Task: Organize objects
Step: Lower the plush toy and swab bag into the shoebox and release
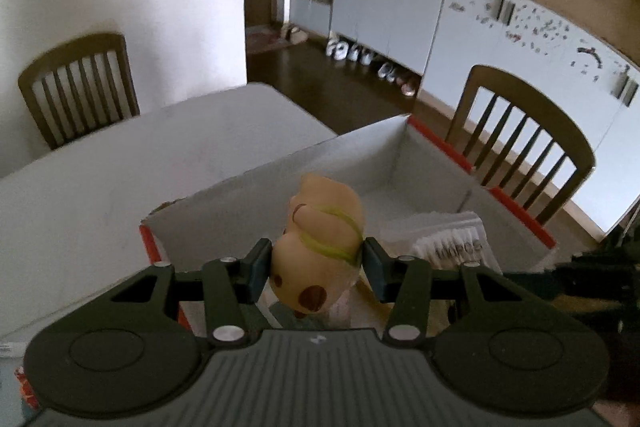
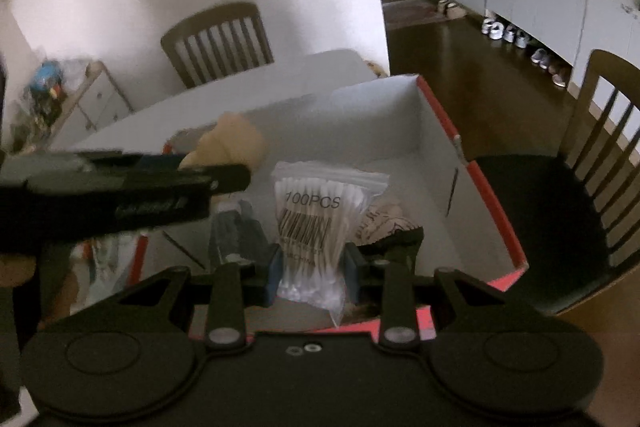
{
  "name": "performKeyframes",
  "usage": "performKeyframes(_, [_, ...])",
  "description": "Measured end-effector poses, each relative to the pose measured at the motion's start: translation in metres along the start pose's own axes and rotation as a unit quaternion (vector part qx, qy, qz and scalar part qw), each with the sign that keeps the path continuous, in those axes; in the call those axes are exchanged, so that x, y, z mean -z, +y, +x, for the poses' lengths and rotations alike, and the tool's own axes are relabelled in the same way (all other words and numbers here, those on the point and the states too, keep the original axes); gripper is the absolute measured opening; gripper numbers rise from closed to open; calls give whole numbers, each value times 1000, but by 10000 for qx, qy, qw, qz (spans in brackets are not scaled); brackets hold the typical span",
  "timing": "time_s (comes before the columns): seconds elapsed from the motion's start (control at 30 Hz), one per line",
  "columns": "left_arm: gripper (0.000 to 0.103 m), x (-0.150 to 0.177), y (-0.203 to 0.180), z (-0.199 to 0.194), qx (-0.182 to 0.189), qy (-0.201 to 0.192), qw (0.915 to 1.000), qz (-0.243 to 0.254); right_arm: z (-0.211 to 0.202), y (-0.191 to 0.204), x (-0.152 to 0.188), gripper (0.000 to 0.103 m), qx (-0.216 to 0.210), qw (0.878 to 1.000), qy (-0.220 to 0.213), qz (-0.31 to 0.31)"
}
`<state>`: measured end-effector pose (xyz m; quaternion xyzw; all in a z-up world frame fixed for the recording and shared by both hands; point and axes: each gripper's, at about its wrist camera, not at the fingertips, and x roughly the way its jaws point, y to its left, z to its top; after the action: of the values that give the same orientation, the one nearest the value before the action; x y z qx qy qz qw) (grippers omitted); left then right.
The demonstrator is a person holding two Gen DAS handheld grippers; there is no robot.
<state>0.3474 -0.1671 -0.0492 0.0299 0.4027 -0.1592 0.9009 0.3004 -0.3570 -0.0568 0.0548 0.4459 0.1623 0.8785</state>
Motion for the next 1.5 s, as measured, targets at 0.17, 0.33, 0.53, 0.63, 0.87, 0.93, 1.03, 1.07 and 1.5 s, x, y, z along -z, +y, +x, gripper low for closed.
performKeyframes(0.17, [48,-8,6,28,-40,289,9996,-21,20,3,-3,30,4,9995,246,-180])
performKeyframes(0.33, [48,-8,4,54,-73,541,9984,125,42,-1,-8,30,-25,9988,441,-210])
performKeyframes(0.53, [48,-3,-2,78,-67,896,9955,299,55,1,-6,30,-99,9974,611,-383])
performKeyframes(0.63, [48,-2,-3,87,-58,1092,9934,335,60,2,-5,30,-81,9967,694,-425])
performKeyframes(0.87, [50,-7,-2,96,60,1309,9909,306,68,1,-4,34,-146,9961,805,-330])
performKeyframes(0.93, [50,-7,-3,97,77,1327,9906,321,68,0,-3,34,-170,9960,811,-348])
performKeyframes(1.03, [54,-6,-3,94,68,1297,9909,347,66,-1,-2,36,-193,9959,806,-351])
performKeyframes(1.07, [62,-5,-3,92,63,1268,9913,347,65,-1,-2,36,-200,9960,793,-348])
performKeyframes(1.5, [71,-5,-1,50,20,793,9966,240,38,1,3,48,-270,9974,542,-382])
